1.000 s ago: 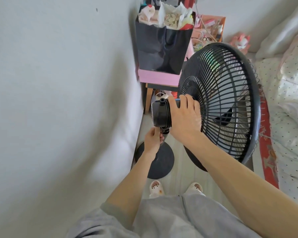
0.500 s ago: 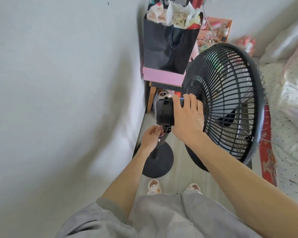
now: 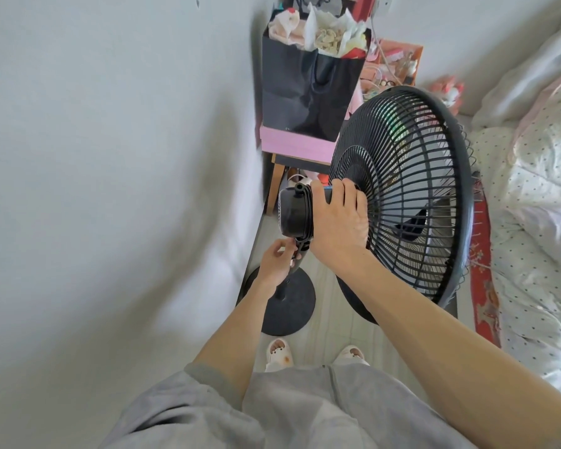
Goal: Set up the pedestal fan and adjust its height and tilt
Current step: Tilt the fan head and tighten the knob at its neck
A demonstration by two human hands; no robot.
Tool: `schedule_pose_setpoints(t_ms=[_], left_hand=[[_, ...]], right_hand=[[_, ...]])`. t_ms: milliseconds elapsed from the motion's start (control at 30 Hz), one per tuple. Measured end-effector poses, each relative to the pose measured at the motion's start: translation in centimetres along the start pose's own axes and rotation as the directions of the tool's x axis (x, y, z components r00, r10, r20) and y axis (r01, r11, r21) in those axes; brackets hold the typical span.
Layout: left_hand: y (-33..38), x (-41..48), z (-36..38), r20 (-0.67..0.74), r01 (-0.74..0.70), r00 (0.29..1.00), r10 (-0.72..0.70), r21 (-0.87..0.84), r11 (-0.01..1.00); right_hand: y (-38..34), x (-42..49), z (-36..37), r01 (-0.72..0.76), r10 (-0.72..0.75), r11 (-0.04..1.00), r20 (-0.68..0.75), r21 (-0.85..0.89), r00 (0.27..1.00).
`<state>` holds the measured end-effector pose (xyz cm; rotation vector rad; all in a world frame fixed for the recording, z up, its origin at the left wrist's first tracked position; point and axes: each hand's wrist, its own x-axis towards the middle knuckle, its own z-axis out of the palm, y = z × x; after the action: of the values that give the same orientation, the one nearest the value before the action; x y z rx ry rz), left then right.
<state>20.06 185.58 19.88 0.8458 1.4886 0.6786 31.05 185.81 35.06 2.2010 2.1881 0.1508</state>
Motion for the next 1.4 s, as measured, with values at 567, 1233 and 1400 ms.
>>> schedule_pose_setpoints(t_ms=[567, 1233, 1400], left_hand=[[-1.3, -0.8, 1.0, -0.111, -0.049, 0.993, 0.043, -0.053, 0.997], [-1.3, 0.1, -0.9, 0.035, 0.063, 0.998, -0.058, -0.166, 0.984], [-0.5, 0.8, -1.5, 0.114, -0.011, 0.993, 0.016, -0.041, 0.999]], right_hand=[[0.1, -0.6, -0.6, 0.021, -0.021, 1.0, 0.036, 0.004, 0.999], [0.1, 0.3, -0.2, 0.032, -0.032, 0.999, -0.006, 0.003, 0.999], [0.3, 0.8, -0.2, 0.029, -0.029, 1.0, 0.008, 0.007, 1.0]])
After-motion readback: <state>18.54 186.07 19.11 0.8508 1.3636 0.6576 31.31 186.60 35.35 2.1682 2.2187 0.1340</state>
